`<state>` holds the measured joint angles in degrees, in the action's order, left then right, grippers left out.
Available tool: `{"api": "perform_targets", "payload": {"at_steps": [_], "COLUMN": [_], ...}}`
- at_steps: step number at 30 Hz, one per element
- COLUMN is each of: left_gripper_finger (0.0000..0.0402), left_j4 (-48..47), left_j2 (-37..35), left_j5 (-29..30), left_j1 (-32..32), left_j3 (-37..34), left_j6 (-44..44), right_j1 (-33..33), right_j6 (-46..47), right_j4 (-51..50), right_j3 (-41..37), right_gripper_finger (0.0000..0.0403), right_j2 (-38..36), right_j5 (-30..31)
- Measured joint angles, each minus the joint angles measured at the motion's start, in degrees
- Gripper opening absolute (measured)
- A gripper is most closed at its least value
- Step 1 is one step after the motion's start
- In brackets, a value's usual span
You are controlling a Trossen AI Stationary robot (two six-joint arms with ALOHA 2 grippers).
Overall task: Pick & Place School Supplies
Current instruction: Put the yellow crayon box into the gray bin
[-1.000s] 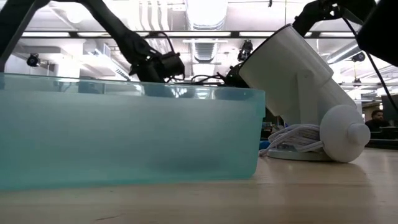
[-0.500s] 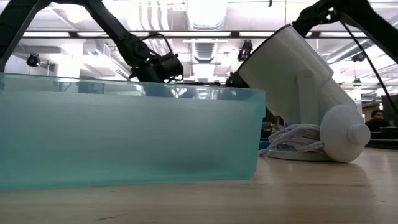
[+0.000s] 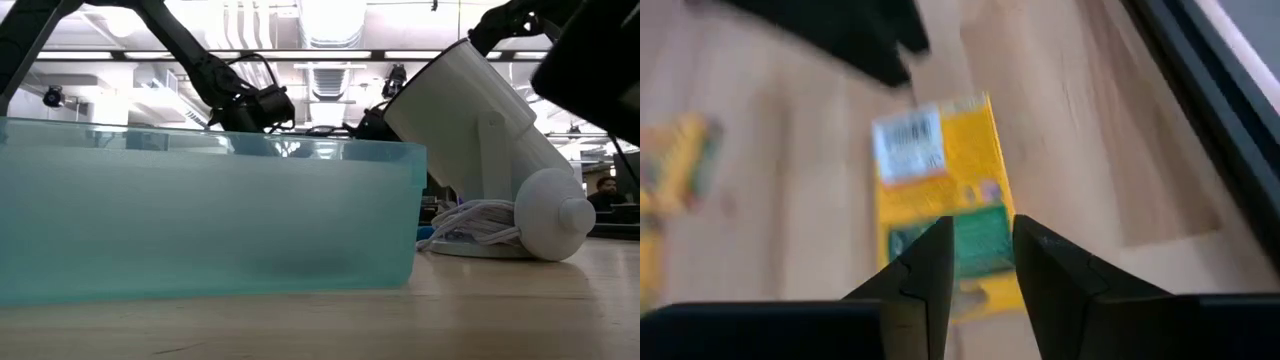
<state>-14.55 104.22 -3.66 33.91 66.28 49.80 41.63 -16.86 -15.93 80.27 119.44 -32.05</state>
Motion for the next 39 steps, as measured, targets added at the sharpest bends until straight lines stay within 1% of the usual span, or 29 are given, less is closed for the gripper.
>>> {"api": "perform_targets", "payload": {"at_steps": [3,6,9,13,18,22,27,31,36,39], "left_gripper_finger": [0.0183,0.0183,0.0183,0.0183,0.0183,0.0183,0.0183,0.0183,0.0183,0.0183], "left_j4": [0.0,0.0,0.0,0.0,0.02,0.02,0.02,0.02,0.03,0.04], "left_j2": [0.0,0.0,0.0,0.0,0.0,0.0,0.0,0.0,0.0,0.0], "left_j5": [0.08,0.1,0.11,0.11,0.11,0.1,0.08,0.08,0.08,0.08], "left_j1": [0.0,0.0,0.11,0.13,0.22,0.22,0.21,0.2,0.2,0.2], "left_j3": [0.0,0.0,0.0,0.0,0.0,0.0,0.0,0.0,0.0,0.0], "left_j6": [-0.08,-0.13,-0.13,-0.13,-0.11,-0.11,-0.08,-0.08,-0.06,-0.06], "right_j1": [0.03,0.11,-0.04,-0.09,-0.13,-0.42,-0.52,-0.52,0.48,2.02], "right_j6": [-9.21,-14.5,-15.06,-15.19,-17.2,-19.62,-20.64,-21.04,-20.93,-18.83], "right_j4": [-2.36,-2.2,-1.99,-1.19,-0.31,2.76,4.09,6.3,7.87,9.0], "right_j3": [0.06,-0.1,-0.2,-0.19,-0.26,-0.81,-1.11,-1.59,-2.36,-2.36], "right_gripper_finger": [0.0096,0.0091,0.0086,0.0078,0.007,0.0068,0.0074,0.0079,0.0074,0.0065], "right_j2": [0.11,0.11,0.11,0.11,0.11,0.11,0.11,0.11,0.2,0.2], "right_j5": [3.59,3.72,3.53,0.99,0.72,0.39,-3.56,-4.6,-11.03,-14.21]}}
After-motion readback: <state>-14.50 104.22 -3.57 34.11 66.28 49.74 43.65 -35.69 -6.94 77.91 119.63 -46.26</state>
